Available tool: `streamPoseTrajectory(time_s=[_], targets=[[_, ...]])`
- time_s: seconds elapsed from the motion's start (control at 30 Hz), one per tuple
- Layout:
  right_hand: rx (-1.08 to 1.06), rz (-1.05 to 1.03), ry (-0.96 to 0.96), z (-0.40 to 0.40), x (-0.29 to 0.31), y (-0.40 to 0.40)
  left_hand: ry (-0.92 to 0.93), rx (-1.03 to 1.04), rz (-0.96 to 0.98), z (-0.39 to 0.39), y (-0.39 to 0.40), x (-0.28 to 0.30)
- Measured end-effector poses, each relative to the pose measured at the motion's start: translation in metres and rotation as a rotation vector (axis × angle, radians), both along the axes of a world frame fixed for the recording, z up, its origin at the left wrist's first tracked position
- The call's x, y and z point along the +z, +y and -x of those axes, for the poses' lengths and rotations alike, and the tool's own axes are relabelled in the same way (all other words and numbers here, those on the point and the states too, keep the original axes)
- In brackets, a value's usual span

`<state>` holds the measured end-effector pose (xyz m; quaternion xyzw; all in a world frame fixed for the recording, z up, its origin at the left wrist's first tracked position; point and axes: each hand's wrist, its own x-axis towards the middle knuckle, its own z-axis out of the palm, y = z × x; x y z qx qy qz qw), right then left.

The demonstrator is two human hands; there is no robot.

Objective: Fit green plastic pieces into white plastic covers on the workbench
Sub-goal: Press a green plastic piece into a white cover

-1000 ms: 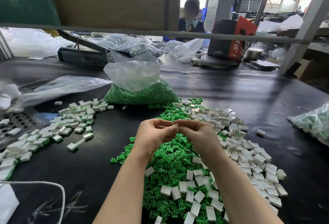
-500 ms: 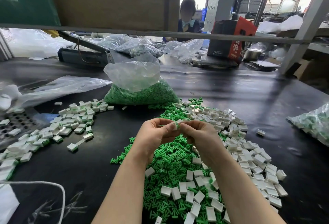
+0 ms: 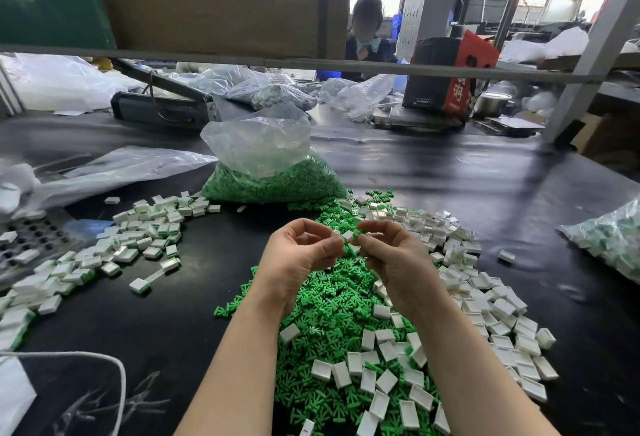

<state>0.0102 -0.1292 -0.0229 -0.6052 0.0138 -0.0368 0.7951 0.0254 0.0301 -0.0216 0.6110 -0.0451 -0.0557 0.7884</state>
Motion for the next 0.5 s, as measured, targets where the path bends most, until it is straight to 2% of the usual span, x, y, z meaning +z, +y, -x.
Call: streamPoseTrajectory(time_s=[0.5], targets=[[0.031,-0.007,-0.070,-0.0005,0.0005,0.0008,0.105,-0.023,0.239,0.0015,-0.0012,0.0036]])
